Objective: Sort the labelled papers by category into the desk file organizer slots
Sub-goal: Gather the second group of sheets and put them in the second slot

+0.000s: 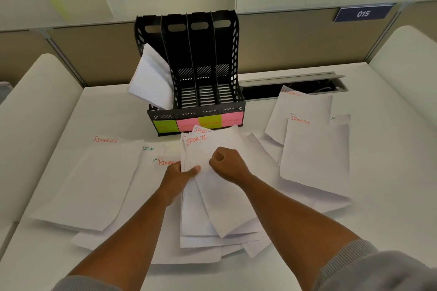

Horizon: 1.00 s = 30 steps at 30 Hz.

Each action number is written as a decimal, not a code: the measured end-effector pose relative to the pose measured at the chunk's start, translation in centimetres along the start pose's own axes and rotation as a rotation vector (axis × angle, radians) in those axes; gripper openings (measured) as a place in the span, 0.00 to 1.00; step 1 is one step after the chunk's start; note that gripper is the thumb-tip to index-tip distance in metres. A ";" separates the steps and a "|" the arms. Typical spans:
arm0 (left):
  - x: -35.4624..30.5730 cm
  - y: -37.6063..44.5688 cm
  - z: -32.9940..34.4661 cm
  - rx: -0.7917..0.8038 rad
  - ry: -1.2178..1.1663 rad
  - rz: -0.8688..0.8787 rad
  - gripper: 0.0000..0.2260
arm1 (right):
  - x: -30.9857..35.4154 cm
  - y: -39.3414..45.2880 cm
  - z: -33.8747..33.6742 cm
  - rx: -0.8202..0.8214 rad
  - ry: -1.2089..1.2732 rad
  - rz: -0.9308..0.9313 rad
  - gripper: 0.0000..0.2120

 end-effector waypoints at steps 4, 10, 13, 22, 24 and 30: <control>0.6 0.6 0.5 -0.007 0.007 -0.011 0.16 | -2.3 -0.9 -4.9 -0.364 -0.238 0.034 0.09; -0.3 1.3 1.7 -0.069 0.064 -0.002 0.16 | -6.5 -2.2 -8.4 -0.331 -0.638 0.333 0.30; -0.9 1.7 2.5 -0.092 0.121 0.007 0.17 | -8.1 -2.8 -9.6 -0.312 -0.713 0.420 0.31; -0.6 2.1 3.4 -0.137 0.174 -0.028 0.21 | -11.1 -4.4 -11.2 -0.238 -0.779 0.548 0.26; -0.4 2.2 3.3 -0.137 0.171 -0.051 0.21 | -11.0 -4.4 -11.4 -0.250 -0.751 0.554 0.22; 0.3 2.5 3.4 -0.128 0.153 -0.107 0.25 | -8.3 -3.3 -10.9 -0.452 -0.559 0.338 0.15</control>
Point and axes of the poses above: each hand's wrist, its own y-axis towards the middle knuckle, its own z-axis out of the palm, x = y × z, the point moved 6 cm from there along y, towards the middle knuckle, and after that the axes turned 7 degrees about y, right-handed, at the moved point
